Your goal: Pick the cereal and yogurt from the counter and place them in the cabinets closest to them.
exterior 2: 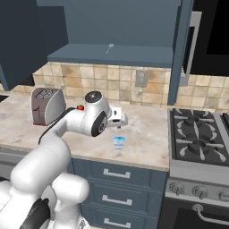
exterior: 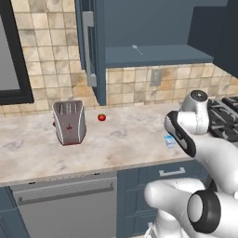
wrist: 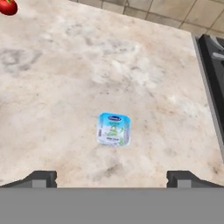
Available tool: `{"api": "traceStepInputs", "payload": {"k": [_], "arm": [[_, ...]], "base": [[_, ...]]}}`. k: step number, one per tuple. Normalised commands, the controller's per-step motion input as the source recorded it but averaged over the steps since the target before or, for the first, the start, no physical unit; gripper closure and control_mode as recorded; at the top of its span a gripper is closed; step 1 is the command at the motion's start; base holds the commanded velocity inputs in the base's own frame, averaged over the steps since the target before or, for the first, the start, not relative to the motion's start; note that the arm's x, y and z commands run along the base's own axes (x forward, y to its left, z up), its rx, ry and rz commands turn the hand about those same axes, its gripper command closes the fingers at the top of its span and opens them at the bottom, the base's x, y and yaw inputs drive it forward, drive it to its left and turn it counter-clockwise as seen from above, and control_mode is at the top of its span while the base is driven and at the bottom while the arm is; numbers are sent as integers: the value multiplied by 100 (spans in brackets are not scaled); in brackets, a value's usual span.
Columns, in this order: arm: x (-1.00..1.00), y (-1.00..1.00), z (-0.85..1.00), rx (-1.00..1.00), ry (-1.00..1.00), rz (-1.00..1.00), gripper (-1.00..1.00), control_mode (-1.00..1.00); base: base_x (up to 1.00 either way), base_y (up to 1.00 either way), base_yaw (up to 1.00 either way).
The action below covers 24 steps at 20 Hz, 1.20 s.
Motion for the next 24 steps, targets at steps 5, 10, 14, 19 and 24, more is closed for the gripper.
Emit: {"api": "traceStepInputs", "payload": {"k": [5,10,14,19,24], "arm": [[18,0,-32,0,5,0,-100,-100],[17,0,-30,0,5,-1,-100,-100],[15,-1,-31,0,5,-2,-100,-100],[22,-4,-32,0,6,-3,-100,-100],[22,-10,-30,0,6,-4,-100,-100]], "base": [[0,0,0],[0,0,0],[0,0,0],[0,0,0],[0,0,0]]}}
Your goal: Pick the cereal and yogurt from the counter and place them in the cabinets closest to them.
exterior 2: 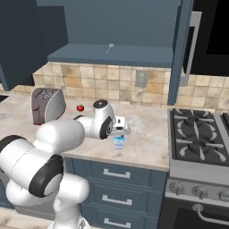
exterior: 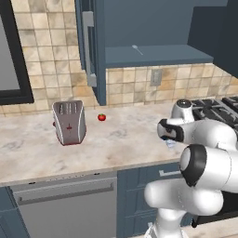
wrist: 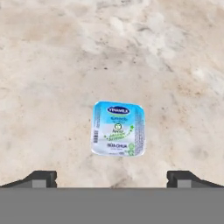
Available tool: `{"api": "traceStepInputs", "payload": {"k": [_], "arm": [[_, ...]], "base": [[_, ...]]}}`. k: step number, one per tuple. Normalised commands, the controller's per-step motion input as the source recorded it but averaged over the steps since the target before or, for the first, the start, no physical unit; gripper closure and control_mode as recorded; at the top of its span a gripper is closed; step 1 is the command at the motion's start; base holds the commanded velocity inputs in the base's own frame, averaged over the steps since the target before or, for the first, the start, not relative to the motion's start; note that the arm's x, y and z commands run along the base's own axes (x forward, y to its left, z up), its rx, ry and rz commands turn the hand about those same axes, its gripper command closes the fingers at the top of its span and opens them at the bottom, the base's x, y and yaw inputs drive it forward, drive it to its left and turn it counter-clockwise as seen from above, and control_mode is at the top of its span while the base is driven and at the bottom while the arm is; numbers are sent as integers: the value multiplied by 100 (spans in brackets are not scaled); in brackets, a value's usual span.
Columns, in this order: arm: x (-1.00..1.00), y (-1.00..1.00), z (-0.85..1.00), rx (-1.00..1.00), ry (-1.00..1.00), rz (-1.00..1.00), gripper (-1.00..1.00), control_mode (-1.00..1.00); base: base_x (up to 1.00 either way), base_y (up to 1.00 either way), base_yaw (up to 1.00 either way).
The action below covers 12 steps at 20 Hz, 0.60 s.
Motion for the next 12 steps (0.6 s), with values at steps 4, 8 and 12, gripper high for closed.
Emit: {"api": "traceStepInputs", "payload": {"k": [4,8,12], "arm": [[18,-13,-29,0,6,-4,-100,-100],[15,-14,-28,0,5,-3,-100,-100],[17,-9,-27,2,5,-3,-100,-100]], "base": [[0,0,0],[0,0,0],[0,0,0]]}}
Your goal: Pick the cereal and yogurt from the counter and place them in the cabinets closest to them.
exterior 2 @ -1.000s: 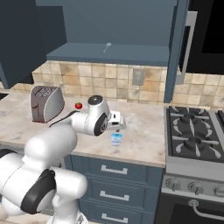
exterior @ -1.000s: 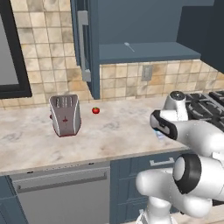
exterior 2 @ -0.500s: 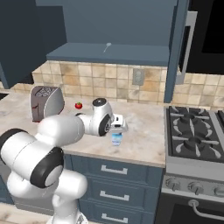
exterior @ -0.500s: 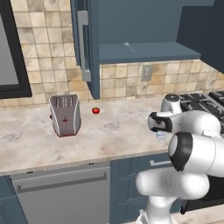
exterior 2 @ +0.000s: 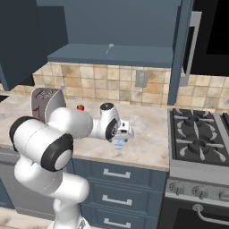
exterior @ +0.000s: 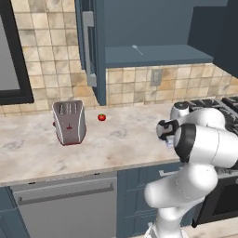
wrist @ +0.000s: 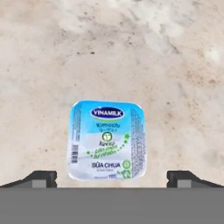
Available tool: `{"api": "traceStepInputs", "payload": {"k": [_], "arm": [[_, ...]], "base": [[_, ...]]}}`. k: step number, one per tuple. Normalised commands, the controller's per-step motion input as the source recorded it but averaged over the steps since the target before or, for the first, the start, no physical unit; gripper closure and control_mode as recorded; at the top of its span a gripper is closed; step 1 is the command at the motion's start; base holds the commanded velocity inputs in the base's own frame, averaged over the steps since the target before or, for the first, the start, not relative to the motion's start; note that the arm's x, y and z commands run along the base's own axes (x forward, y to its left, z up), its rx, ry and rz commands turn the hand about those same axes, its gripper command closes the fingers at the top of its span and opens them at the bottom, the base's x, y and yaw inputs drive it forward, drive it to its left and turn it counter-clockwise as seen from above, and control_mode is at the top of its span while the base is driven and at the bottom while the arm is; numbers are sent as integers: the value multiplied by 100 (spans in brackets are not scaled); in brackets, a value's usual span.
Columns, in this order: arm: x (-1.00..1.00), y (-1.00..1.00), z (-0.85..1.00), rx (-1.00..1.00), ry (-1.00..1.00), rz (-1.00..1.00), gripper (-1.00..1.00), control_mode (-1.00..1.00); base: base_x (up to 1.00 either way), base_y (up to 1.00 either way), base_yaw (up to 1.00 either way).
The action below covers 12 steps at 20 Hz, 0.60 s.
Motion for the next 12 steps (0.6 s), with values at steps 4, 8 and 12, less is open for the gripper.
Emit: {"api": "traceStepInputs", "payload": {"k": [4,8,12], "arm": [[25,-3,-23,3,5,-2,-100,-100],[31,0,-14,1,3,-1,-100,-100],[23,0,-7,0,2,0,-100,-100]], "base": [[0,0,0],[0,0,0],[0,0,0]]}}
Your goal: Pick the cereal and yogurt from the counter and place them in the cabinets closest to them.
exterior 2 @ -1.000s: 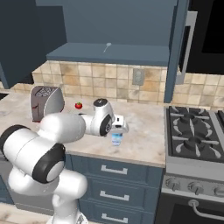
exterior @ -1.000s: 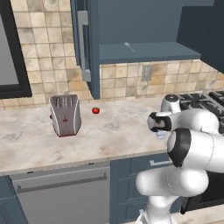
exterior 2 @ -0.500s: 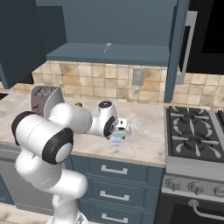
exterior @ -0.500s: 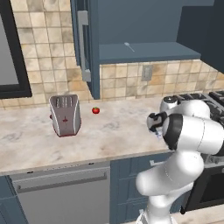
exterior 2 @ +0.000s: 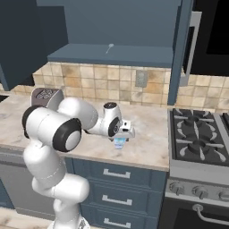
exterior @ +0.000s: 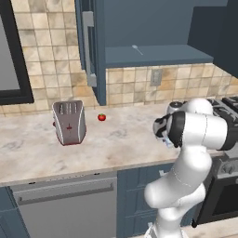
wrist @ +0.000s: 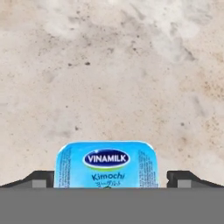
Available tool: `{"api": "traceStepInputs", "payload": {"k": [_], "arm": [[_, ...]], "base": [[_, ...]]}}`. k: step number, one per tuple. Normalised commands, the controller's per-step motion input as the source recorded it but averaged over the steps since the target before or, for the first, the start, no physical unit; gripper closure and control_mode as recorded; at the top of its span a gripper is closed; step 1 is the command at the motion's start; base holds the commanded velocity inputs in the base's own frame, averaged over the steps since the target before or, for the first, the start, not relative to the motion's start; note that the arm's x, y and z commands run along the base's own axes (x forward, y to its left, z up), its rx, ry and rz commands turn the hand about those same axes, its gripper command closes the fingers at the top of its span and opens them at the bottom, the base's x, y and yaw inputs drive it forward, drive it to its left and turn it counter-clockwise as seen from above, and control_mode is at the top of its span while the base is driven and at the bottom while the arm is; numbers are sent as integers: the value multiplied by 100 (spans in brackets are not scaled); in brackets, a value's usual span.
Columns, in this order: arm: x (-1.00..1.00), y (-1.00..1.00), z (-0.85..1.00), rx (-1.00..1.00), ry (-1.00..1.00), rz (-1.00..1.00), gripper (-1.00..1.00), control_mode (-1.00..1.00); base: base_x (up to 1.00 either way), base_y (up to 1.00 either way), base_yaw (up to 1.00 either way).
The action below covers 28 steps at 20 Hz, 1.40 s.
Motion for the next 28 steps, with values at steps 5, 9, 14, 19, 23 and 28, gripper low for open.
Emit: {"api": "traceStepInputs", "payload": {"k": [5,9,14,19,23,28], "arm": [[12,-2,-12,0,1,0,-100,-100],[0,-2,-4,0,0,0,-100,-100],[0,0,0,0,0,0,-100,-100],[0,0,-19,0,1,0,-100,-100],[0,0,-27,0,1,0,-100,-100],[1,0,-14,0,0,0,100,-100]], "base": [[0,0,0],[0,0,0],[0,0,0],[0,0,0],[0,0,0],[0,0,0]]}}
